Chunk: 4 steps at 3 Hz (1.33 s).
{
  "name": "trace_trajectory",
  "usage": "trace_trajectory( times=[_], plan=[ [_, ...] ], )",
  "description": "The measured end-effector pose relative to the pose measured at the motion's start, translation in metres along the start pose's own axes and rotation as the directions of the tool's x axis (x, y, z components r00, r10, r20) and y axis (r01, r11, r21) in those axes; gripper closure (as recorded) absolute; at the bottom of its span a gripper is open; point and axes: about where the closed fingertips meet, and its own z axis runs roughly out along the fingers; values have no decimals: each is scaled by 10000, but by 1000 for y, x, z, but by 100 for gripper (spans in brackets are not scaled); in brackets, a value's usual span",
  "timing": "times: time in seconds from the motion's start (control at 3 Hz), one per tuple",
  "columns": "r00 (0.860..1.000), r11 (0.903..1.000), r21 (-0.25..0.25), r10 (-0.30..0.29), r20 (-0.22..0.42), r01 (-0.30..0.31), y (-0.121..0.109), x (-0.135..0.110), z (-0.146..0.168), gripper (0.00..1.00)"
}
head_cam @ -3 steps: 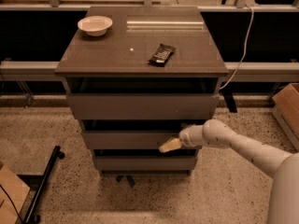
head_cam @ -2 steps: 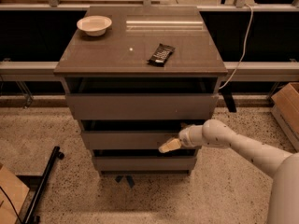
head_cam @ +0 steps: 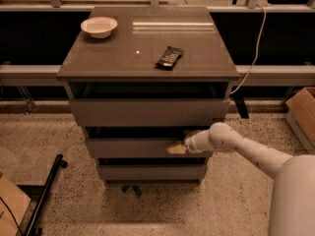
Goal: Open middle drawer
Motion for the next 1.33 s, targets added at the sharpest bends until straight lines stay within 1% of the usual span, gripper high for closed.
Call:
trace_trajectory(
  times=[0.67, 1.0, 1.33],
  plan=[
    [10000, 10000, 1, 0, 0, 0, 1, -4, -4, 89],
    [10000, 10000, 1, 0, -1, 0, 0, -7, -7, 100],
    [10000, 10000, 1, 0, -1, 0, 0, -8, -8, 81]
  ],
)
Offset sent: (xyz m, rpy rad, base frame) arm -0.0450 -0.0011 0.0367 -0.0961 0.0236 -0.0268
